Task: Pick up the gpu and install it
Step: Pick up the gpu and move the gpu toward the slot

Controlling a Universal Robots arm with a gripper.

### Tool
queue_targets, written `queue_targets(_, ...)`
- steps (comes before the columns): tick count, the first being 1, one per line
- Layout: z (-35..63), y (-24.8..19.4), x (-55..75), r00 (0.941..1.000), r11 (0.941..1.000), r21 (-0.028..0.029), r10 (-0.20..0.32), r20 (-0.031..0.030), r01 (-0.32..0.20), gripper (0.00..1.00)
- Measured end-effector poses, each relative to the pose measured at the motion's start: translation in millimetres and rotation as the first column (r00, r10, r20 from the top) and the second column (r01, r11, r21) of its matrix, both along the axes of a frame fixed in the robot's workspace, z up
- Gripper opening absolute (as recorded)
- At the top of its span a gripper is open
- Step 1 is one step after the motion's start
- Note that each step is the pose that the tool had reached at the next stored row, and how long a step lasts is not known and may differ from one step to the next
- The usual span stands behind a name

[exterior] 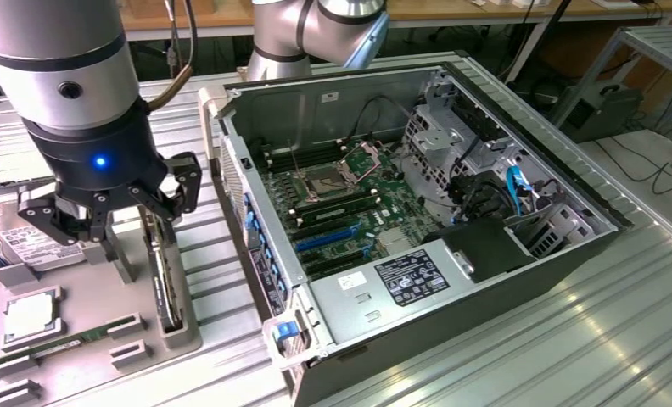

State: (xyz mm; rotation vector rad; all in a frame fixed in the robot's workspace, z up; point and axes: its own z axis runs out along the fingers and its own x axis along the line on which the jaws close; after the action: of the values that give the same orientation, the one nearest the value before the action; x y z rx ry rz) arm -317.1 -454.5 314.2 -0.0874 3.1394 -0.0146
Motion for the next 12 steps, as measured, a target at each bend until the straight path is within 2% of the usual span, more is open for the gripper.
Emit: queue_targets(12, -10.3, -3.4, 0.0, 1.0000, 1.0000, 0.0000, 0.000, 0.0005, 0.000, 0.62)
